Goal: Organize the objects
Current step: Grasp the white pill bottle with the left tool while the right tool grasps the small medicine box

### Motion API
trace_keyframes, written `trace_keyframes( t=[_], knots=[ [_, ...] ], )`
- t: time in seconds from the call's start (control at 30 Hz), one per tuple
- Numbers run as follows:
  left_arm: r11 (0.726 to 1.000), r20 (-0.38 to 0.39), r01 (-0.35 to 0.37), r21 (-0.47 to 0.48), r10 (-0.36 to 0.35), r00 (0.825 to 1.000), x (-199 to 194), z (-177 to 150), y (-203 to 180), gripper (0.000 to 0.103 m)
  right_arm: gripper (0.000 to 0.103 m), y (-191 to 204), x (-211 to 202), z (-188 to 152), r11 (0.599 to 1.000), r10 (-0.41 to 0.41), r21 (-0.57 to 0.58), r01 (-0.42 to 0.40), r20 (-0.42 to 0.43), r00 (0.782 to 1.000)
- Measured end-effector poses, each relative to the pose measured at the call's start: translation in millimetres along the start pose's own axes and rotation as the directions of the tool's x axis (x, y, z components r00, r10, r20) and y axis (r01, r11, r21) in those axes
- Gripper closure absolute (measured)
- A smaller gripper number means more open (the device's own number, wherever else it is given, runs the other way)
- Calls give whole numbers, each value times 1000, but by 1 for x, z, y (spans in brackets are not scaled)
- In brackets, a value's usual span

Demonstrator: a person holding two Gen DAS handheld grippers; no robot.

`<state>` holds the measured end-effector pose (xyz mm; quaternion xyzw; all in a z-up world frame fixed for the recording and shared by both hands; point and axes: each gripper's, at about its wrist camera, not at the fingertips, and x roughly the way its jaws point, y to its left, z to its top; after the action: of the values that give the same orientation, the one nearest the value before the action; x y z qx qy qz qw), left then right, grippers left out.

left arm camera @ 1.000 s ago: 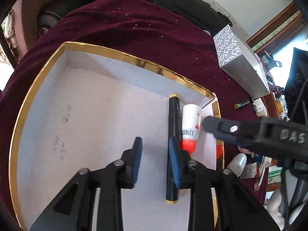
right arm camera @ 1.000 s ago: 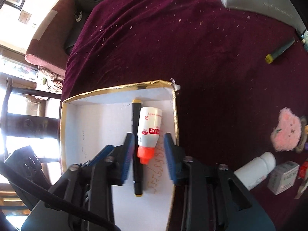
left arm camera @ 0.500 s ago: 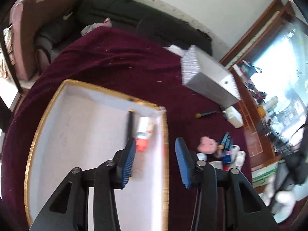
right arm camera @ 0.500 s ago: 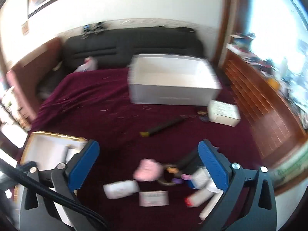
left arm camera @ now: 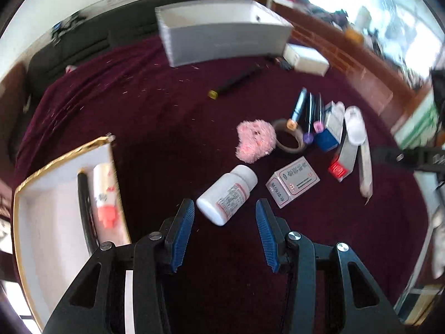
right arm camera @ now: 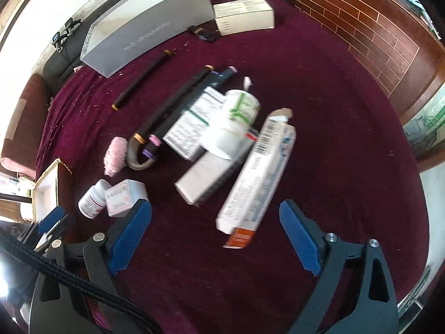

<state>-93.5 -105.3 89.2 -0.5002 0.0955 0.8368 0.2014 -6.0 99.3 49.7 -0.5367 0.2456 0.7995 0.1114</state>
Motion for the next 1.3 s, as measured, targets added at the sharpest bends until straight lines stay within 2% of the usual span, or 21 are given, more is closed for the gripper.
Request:
trace_keyframes(
  t=[0.2, 0.3, 0.47, 0.6, 0.83, 1.07, 1.17, 1.3],
  knots=[
    [990, -44, -55, 127, 61, 997, 29, 8, -16, 63, 8, -21, 4, 4, 1000, 15, 24, -14, -22, 1000],
    [991, -58, -72, 110, 79, 995, 42, 14, -16, 63, 8, -23, 4, 5, 999, 31, 10, -31, -34, 999],
    [992, -87, -62, 107, 71, 994, 57, 12, -23, 63, 8, -18, 5, 8, 998, 43, -37, -45, -43, 998],
    [993, -64, -54, 105, 61, 996, 53, 14, -23, 63, 8, -15, 9, 10, 997, 51, -53, -54, -58, 997],
    [984, -101, -73, 162, 90, 991, 66, 20, -31, 63, 8, -14, 12, 10, 995, 68, -63, -73, -77, 995],
    [997, -92, -60, 57, 65, 994, 70, 25, -24, 63, 8, -4, 9, 11, 989, 95, -105, -104, -84, 992],
    [998, -103, -65, 2, 65, 993, 66, 21, -22, 73, 8, 9, 9, 10, 980, 127, -142, -140, -96, 987],
    [995, -83, -43, -89, 36, 996, 44, 5, -15, 73, 8, 29, 9, 9, 962, 184, -182, -203, -120, 976]
  ],
)
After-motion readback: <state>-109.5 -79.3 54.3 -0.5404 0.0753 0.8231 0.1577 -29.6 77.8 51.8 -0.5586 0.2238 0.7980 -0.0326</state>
